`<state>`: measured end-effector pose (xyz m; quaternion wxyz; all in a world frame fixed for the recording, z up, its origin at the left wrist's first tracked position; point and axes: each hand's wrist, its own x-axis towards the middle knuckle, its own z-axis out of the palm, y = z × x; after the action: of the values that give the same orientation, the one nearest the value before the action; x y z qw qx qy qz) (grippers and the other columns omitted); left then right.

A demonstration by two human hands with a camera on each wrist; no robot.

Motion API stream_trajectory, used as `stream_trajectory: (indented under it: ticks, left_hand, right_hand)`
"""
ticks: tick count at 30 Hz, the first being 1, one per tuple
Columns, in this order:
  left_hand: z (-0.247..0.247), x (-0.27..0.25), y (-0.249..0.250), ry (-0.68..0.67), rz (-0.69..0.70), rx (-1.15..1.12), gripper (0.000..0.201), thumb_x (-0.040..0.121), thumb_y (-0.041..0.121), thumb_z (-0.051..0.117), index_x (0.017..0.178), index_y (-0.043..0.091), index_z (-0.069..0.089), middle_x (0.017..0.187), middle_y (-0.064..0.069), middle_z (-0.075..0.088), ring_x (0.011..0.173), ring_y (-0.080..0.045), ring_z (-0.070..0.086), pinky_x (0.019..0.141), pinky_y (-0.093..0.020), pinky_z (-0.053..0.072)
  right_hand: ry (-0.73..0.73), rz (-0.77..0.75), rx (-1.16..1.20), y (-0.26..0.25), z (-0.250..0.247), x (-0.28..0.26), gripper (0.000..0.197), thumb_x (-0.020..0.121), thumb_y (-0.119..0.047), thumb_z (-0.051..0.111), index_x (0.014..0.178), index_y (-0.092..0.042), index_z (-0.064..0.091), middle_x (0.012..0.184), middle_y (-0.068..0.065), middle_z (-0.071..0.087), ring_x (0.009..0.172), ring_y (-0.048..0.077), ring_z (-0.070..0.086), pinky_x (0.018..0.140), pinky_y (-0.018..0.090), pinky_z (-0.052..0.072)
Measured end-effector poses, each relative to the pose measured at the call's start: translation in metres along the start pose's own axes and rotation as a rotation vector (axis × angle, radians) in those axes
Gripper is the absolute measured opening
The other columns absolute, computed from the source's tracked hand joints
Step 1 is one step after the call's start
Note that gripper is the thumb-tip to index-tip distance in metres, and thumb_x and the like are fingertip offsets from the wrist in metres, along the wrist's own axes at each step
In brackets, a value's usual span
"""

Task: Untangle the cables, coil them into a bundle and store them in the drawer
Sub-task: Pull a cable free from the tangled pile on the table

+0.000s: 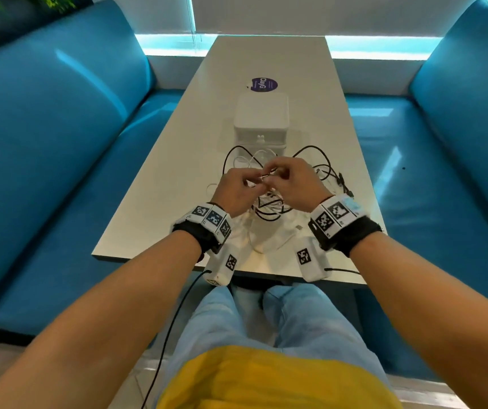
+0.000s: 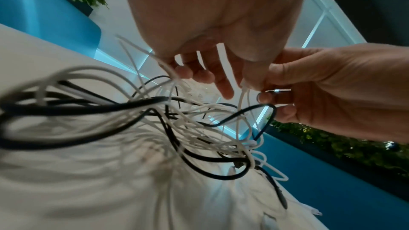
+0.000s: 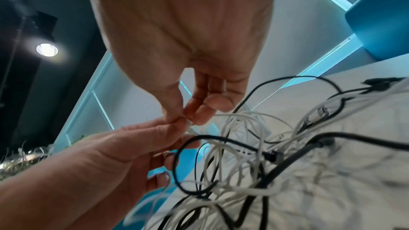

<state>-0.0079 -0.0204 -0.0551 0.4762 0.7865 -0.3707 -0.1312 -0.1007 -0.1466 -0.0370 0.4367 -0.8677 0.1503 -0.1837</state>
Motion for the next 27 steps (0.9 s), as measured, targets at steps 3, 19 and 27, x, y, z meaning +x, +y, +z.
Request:
stream_trajectory:
  ticks: [3,19,27]
  left_hand:
    - [0.005,0.005,0.002,0.034,0.009,-0.119,0.012,0.08,0.026,0.072,0.086,0.017,0.076,0.078,-0.004,0.074,0.075,-0.017,0.069,0.076,-0.039,0.057]
    - [-0.062,0.023,0.021,0.36,-0.188,-1.01,0.014,0.099,0.023,0.049,0.092,0.016,0.058,0.081,-0.005,0.067,0.08,-0.024,0.069,0.072,-0.034,0.057]
    - [-0.057,0.018,0.019,0.241,-0.205,-1.042,0.015,0.101,0.022,0.044,0.093,0.014,0.055,0.079,-0.004,0.067,0.084,-0.026,0.069,0.082,-0.039,0.058]
  right_hand:
    - [0.044,0.006,0.117,0.011,-0.004,0.0,0.029,0.085,-0.021,0.067,0.112,-0.028,0.059,0.071,0.011,0.062,0.061,0.014,0.058,0.061,0.029,0.05]
    - [-0.256,0.327,-0.335,0.083,-0.014,0.0,0.09,0.074,-0.042,0.078,0.148,-0.033,0.028,0.138,0.006,0.054,0.123,0.026,0.053,0.101,0.031,0.041]
    - [-0.066,0.086,-0.316,0.026,-0.024,0.007,0.048,0.085,-0.022,0.063,0.132,-0.024,0.053,0.087,-0.005,0.055,0.083,0.014,0.055,0.081,0.029,0.047]
